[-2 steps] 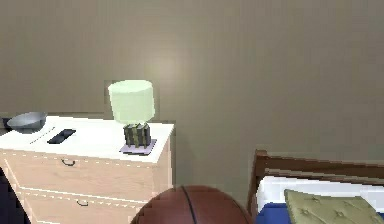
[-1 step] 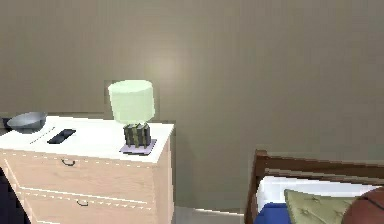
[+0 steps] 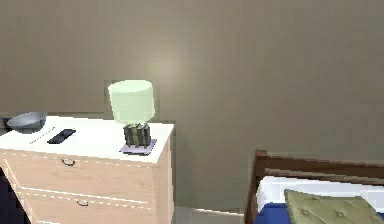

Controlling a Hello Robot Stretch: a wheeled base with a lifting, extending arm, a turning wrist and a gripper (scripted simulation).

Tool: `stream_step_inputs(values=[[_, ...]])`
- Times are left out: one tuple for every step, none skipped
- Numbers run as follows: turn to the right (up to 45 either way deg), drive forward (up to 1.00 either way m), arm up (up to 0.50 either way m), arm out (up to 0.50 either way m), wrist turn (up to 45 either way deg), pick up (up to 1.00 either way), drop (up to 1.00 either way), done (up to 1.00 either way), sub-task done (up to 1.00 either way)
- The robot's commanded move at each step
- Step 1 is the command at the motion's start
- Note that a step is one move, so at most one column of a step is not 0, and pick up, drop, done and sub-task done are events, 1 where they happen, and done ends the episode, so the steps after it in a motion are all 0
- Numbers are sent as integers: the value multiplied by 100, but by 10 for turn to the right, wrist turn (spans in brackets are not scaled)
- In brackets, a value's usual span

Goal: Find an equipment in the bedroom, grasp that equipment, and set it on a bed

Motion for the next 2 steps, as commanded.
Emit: stream_step_inputs(values=[[0,0,0,0,450,0,0,0,0],[0,0,0,0,420,0,0,0,0]])
